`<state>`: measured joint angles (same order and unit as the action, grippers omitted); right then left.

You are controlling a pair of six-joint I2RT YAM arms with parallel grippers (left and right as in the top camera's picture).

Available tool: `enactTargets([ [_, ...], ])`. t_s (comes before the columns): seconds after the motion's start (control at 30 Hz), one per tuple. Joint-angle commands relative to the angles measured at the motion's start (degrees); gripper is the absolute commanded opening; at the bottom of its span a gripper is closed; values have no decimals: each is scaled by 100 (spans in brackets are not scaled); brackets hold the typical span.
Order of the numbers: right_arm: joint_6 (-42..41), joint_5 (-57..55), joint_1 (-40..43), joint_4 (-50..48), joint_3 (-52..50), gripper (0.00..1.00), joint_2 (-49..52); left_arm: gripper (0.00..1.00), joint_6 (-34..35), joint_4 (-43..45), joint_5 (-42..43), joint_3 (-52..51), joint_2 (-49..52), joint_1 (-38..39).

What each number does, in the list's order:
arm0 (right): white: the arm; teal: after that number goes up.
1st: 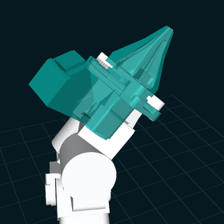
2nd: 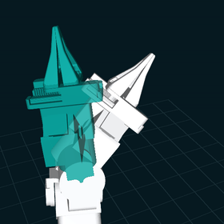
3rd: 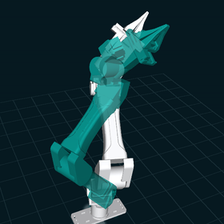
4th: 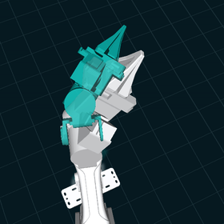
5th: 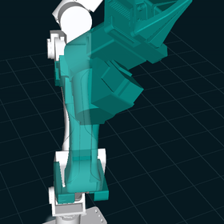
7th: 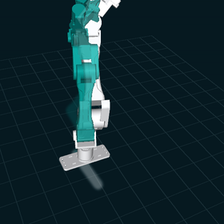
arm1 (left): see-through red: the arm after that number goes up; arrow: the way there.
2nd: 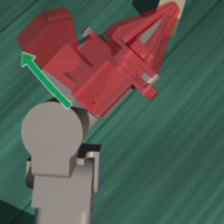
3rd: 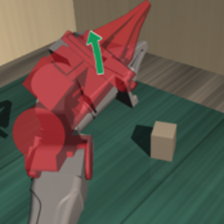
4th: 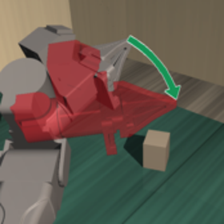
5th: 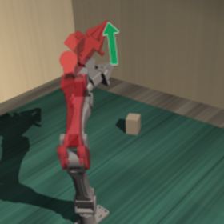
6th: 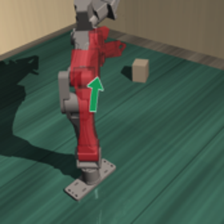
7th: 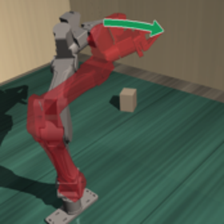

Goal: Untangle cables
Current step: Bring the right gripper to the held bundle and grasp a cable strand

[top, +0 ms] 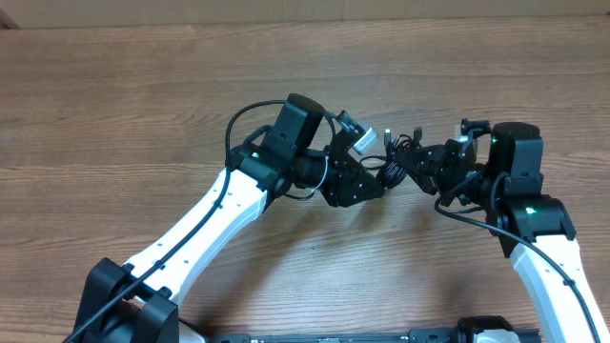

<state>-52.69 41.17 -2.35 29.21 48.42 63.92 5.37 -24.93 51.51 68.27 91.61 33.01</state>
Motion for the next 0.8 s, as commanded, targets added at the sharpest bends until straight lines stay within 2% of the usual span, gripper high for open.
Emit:
enactTargets([
  [0.0,11,-105,-22,-44,142,4,-39,39,-153,61,247,101,-98,2],
  [0.37,-140,-24,-22,-70,142,4,-39,34,-111,79,4,101,-98,13],
  [0.63,-138,7,-22,-70,142,4,-39,46,46,229,-890,101,-96,317],
  [0.77,-136,50,-22,-68,142,4,-39,46,94,382,-1163,101,-96,494],
])
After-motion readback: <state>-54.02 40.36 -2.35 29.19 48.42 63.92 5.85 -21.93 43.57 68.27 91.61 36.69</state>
